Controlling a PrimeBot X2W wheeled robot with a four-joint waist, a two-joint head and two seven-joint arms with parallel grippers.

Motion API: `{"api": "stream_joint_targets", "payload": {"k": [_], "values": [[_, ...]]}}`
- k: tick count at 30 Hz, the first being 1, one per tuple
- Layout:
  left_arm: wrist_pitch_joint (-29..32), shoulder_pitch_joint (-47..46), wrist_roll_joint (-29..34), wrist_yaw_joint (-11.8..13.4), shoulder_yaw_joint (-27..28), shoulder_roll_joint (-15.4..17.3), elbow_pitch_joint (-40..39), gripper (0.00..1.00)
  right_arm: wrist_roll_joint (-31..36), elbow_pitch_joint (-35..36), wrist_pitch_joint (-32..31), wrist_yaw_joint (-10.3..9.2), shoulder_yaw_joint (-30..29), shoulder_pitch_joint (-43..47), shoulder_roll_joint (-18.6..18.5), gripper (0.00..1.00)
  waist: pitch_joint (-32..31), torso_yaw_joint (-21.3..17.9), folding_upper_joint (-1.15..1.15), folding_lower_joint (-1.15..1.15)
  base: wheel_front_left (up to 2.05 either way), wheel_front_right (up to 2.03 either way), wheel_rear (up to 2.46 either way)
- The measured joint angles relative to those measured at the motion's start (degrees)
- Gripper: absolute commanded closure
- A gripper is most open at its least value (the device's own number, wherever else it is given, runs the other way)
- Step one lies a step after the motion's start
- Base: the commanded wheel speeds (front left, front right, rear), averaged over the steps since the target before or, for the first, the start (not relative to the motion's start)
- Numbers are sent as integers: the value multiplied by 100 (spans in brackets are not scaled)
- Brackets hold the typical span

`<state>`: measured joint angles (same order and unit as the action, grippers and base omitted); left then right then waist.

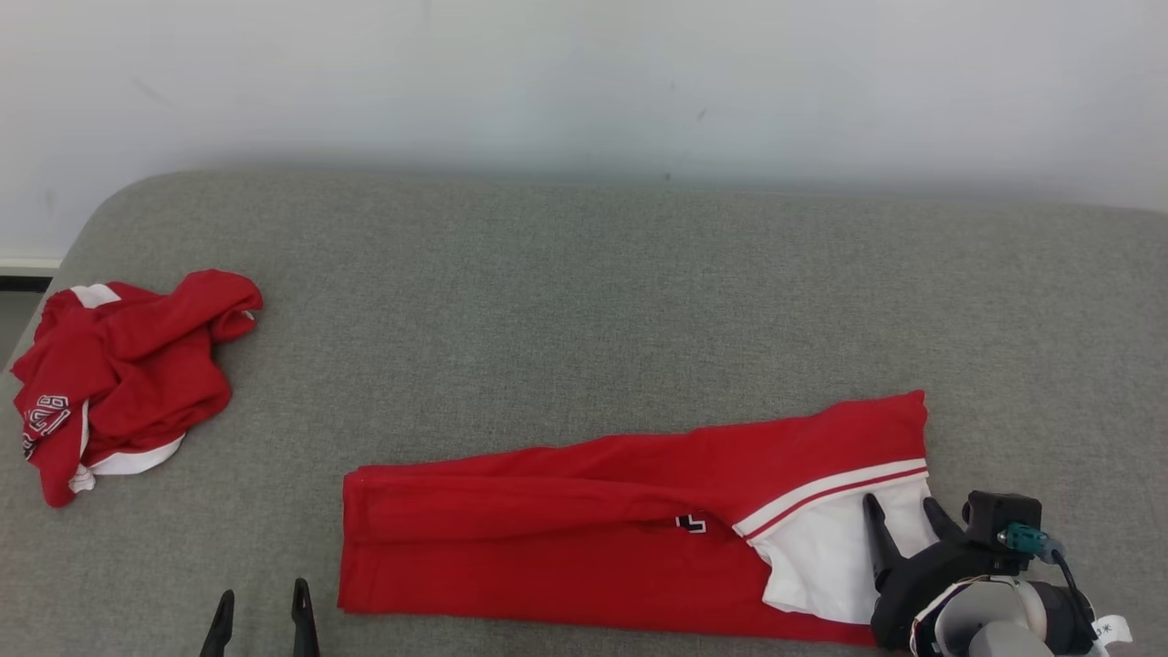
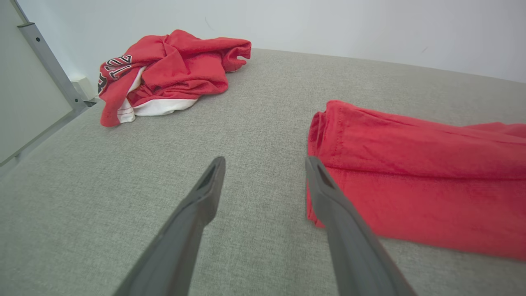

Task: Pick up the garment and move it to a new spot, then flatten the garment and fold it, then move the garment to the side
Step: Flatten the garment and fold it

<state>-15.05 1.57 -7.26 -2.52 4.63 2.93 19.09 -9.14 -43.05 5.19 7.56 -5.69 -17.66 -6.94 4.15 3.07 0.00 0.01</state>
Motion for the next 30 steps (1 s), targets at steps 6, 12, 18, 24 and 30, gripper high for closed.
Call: {"api": "stream_joint_targets", "payload": {"k": [6,12,18,24,30], "values": [[0,-43,-86,18,3,0,15,0,32,-333,-431,0,-98,-199,-25,0,88,116,0,0,0,0,0],[0,-42,-138,33,27,0,36,0,-199,-414,-649,-4,89,-230,34,0,94,108,0,-1,0,0,0],[0,-75,-192,47,2,0,93,0,-405,-420,-725,-14,328,-230,36,100,159,90,0,-1,0,0,0],[0,-148,-234,48,0,-1,194,0,-622,-449,-597,-8,354,-258,67,100,228,111,0,-1,0,0,0],[0,-162,-243,18,-11,0,181,0,-646,-590,-64,9,24,-297,2,100,242,138,0,-1,0,0,0]]}}
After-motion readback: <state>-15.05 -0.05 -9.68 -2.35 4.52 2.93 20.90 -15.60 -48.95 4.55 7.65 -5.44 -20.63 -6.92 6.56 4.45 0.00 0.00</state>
